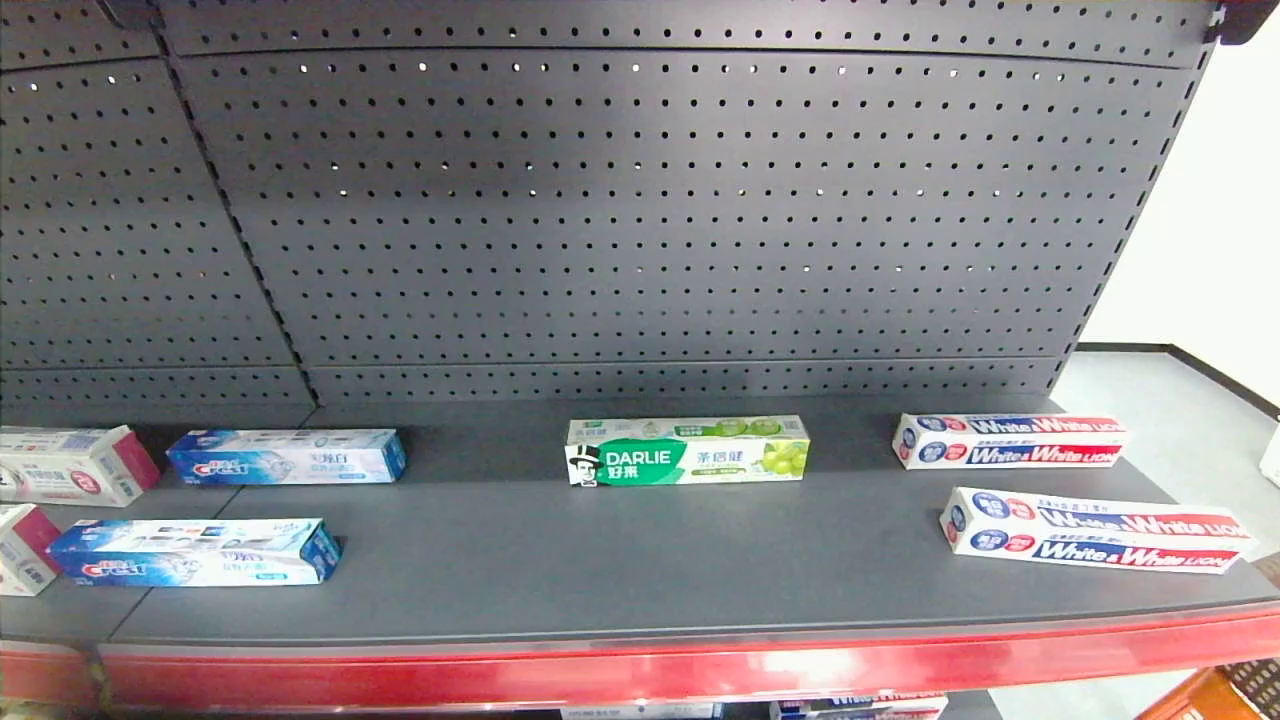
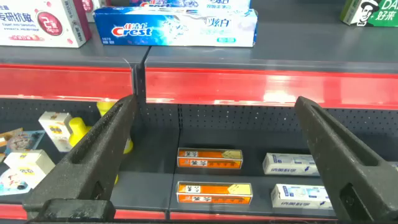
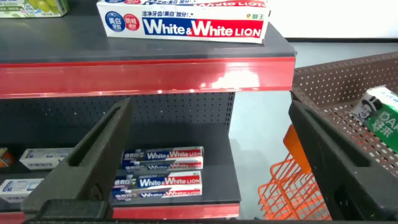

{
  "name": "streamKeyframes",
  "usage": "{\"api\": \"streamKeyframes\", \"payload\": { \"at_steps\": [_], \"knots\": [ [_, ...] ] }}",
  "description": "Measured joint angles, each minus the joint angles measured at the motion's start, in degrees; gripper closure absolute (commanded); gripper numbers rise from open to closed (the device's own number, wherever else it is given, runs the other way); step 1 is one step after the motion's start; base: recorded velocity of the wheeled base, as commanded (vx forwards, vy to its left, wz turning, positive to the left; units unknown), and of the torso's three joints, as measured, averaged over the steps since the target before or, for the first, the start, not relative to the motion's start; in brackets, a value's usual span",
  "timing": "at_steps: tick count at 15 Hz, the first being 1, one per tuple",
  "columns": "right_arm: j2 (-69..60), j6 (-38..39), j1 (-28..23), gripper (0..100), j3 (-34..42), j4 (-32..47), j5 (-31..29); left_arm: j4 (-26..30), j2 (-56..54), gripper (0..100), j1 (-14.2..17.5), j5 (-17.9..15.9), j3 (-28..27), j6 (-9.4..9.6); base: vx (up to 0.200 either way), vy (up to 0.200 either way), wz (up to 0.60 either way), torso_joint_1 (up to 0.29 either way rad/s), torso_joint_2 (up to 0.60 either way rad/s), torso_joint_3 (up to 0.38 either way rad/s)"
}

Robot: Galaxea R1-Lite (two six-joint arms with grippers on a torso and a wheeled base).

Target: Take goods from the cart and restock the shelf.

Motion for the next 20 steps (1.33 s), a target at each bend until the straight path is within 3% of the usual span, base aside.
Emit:
{"api": "streamKeyframes", "payload": {
  "at_steps": [20],
  "knots": [
    [-0.02, 0.02, 0.05, 0, 0.0, 0.04, 0.0, 0.18, 0.0, 0, 0.0, -1.04, -0.18, 0.24, 0.0, 0.0, -0.57, 0.002, 0.0, 0.004]
  ]
}}
